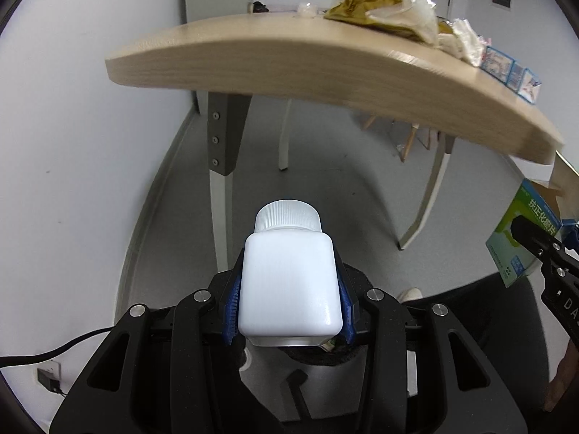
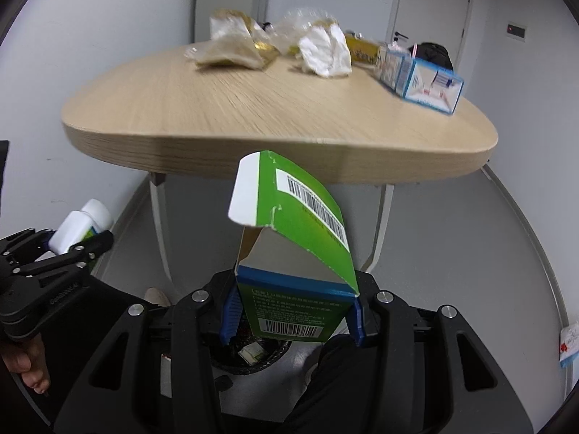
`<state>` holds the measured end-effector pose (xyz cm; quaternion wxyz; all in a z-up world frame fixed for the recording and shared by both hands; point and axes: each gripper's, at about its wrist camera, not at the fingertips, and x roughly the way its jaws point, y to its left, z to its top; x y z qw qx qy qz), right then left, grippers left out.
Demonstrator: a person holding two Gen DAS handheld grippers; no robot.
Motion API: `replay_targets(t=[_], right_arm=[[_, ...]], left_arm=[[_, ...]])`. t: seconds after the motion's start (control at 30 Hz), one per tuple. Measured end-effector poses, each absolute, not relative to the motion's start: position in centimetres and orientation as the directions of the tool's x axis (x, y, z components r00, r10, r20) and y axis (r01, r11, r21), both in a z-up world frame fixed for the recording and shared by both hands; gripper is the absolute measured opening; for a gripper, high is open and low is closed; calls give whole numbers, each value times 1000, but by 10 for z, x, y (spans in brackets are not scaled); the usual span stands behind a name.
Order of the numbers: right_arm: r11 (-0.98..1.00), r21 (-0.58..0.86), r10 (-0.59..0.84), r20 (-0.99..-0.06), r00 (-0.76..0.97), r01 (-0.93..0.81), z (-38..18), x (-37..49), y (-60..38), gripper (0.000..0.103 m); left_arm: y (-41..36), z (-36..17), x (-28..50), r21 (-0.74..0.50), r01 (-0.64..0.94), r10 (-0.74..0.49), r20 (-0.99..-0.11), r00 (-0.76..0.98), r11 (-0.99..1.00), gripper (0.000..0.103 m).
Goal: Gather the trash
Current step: 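Carry the pill bottle and green box down over the trash bin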
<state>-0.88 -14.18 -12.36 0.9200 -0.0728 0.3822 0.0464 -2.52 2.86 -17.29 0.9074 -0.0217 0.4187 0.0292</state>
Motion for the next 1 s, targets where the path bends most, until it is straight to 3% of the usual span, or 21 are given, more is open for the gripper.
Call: replay_targets(t=[0.2,0.47,0.57,1.0], right_arm=[[980,-133,15,-685,728,-145,-151,-3,-132,44],[979,-105,44,-728,684,-176,-191,-2,-121,44],[982,-88,45,-753,656,-168,-208,8,-123,44],[990,-63,19,-820,573,-123,-251,60,-124,44]], left_arm=[[34,-208,-11,-25,-106,46,-787,615,994,41],[33,-242,-5,-26,-103,42,-790,612,994,41],[42,-252,5,-80,-125,9,-807,590,989,41],[38,-293,47,-34,-128,38,-851,523,991,41]])
